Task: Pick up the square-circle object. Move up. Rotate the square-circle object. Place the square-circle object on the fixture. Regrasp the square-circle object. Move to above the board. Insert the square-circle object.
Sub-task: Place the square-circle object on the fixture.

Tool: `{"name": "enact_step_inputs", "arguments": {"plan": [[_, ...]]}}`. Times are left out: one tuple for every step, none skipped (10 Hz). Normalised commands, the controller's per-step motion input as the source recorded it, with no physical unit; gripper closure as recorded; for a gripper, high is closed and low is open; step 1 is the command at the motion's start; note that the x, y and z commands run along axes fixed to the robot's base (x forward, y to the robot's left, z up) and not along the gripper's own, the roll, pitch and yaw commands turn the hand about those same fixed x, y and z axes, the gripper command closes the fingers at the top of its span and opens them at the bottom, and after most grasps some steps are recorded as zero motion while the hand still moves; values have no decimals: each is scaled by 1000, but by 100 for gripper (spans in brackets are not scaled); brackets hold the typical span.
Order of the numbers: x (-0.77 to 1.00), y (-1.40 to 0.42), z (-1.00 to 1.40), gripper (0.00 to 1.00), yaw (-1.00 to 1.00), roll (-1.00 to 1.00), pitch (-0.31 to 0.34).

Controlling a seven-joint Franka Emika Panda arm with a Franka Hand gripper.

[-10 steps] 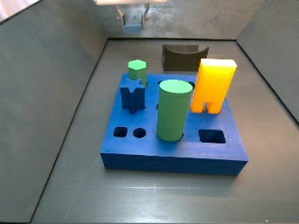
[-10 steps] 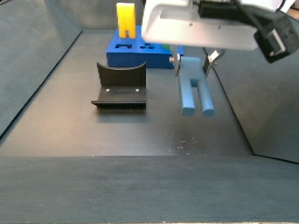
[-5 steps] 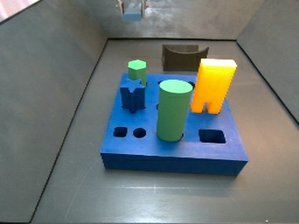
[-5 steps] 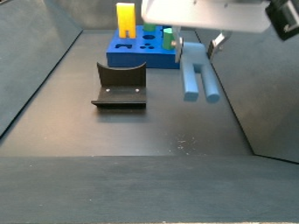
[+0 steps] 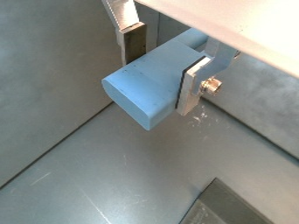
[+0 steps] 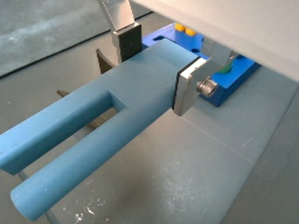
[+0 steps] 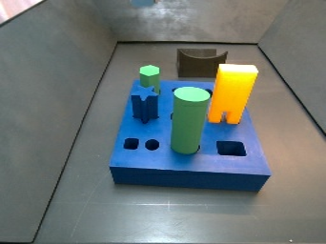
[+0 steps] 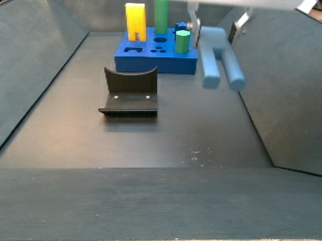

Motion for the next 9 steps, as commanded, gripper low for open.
{"name": "enact_step_inputs", "arguments": {"plan": [[1000, -351, -16, 100, 235, 276, 89], [1000, -350, -50, 100, 226, 275, 98], [1000, -321, -52, 100, 184, 269, 100], [1000, -288, -43, 100, 120, 213, 85], [1000, -269, -41, 100, 82, 176, 81], [1000, -251, -38, 100, 63, 162, 86], [1000, -233, -34, 100, 56, 151, 96], [1000, -215, -31, 100, 53, 144, 105], [1000, -191, -28, 100, 49, 138, 118]]}}
